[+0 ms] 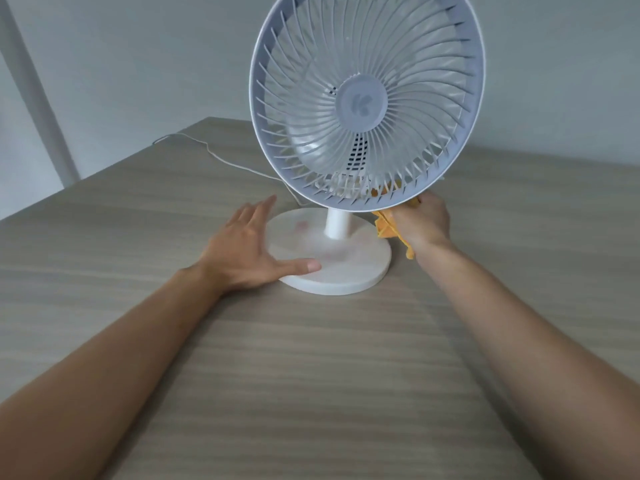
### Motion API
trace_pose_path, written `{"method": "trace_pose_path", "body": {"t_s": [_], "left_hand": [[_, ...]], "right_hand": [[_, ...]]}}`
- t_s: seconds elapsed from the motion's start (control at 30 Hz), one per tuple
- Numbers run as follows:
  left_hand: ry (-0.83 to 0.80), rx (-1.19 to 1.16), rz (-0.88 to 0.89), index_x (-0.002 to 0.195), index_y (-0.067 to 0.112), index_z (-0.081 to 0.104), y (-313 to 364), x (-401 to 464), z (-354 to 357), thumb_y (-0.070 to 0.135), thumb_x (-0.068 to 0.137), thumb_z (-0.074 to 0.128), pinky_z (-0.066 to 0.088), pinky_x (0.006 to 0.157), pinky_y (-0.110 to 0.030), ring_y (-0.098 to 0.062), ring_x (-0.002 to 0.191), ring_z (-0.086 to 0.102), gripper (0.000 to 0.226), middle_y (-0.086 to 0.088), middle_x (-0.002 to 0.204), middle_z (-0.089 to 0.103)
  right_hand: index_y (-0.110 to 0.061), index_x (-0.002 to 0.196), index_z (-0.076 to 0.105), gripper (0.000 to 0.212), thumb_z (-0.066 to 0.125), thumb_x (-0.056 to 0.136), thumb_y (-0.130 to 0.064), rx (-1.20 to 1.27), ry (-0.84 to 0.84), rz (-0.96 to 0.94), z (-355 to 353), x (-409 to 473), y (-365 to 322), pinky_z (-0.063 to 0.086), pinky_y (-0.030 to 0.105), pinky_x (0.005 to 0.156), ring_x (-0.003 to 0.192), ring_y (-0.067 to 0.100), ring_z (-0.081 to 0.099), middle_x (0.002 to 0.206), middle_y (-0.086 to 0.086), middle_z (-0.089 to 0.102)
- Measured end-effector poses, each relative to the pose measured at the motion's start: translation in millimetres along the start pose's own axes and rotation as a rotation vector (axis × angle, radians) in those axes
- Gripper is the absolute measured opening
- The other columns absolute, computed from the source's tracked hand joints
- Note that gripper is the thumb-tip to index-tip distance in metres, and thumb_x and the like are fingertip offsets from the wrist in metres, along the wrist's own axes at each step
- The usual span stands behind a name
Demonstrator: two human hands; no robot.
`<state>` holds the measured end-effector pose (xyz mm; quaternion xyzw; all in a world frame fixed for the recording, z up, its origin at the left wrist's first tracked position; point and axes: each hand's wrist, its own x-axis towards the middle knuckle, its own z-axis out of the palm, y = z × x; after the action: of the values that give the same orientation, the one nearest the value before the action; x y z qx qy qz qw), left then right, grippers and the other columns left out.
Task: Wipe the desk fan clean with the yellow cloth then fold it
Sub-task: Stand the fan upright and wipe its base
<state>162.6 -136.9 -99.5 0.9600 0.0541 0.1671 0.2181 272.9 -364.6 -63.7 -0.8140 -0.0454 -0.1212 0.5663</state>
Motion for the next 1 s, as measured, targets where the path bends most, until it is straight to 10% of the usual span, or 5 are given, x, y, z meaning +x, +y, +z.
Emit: {"method": "trace_pose_path", "body": {"t_s": [0.1, 0.43, 0.63, 1.0], "left_hand": [[-0.175, -0.084, 0.002, 0.15, 0.034, 0.0, -5, 3, -3, 0.095, 0.031, 0.055, 0.024, 0.117, -0.038, -0.014, 0.146, 0.022, 0.145, 0.008, 0.161, 0.015], [-0.199, -0.045, 0.04, 0.146, 0.03, 0.022, 14, -10, -4, 0.08, 0.049, 0.065, 0.024, 0.11, -0.031, -0.019, 0.141, 0.026, 0.117, 0.01, 0.152, 0.025], [-0.206, 0.023, 0.008, 0.146, 0.025, 0.023, 21, -16, -8, 0.084, 0.048, 0.059, 0.019, 0.114, -0.033, -0.019, 0.142, 0.026, 0.12, 0.01, 0.154, 0.025], [-0.275, -0.024, 0.025, 0.148, 0.024, 0.014, 16, -11, -6, 0.09, 0.041, 0.053, 0.004, 0.118, -0.034, -0.013, 0.145, 0.015, 0.132, 0.013, 0.157, 0.015]], "right_hand": [[-0.018, 0.09, 0.069, 0.011, 0.068, 0.084, -0.027, -0.205, -0.139, -0.165, 11, 1, 10, 0.039, 0.003, 0.05, 0.065, -0.011, 0.061, 0.071, -0.015, 0.067], [-0.017, 0.124, 0.064, 0.033, 0.046, 0.101, -0.031, -0.613, -0.425, -0.48, 7, 7, 25, 0.043, 0.031, 0.095, 0.12, 0.025, 0.056, 0.128, 0.004, 0.066], [-0.012, 0.104, 0.071, 0.028, 0.046, 0.1, -0.024, -0.625, -0.428, -0.599, 2, -14, 27, 0.043, 0.027, 0.084, 0.103, 0.023, 0.064, 0.109, 0.002, 0.073], [-0.013, 0.127, 0.065, 0.034, 0.06, 0.094, -0.022, -0.472, -0.494, -0.734, -19, -62, 26, 0.029, 0.016, 0.114, 0.133, 0.005, 0.048, 0.134, -0.005, 0.061]]}}
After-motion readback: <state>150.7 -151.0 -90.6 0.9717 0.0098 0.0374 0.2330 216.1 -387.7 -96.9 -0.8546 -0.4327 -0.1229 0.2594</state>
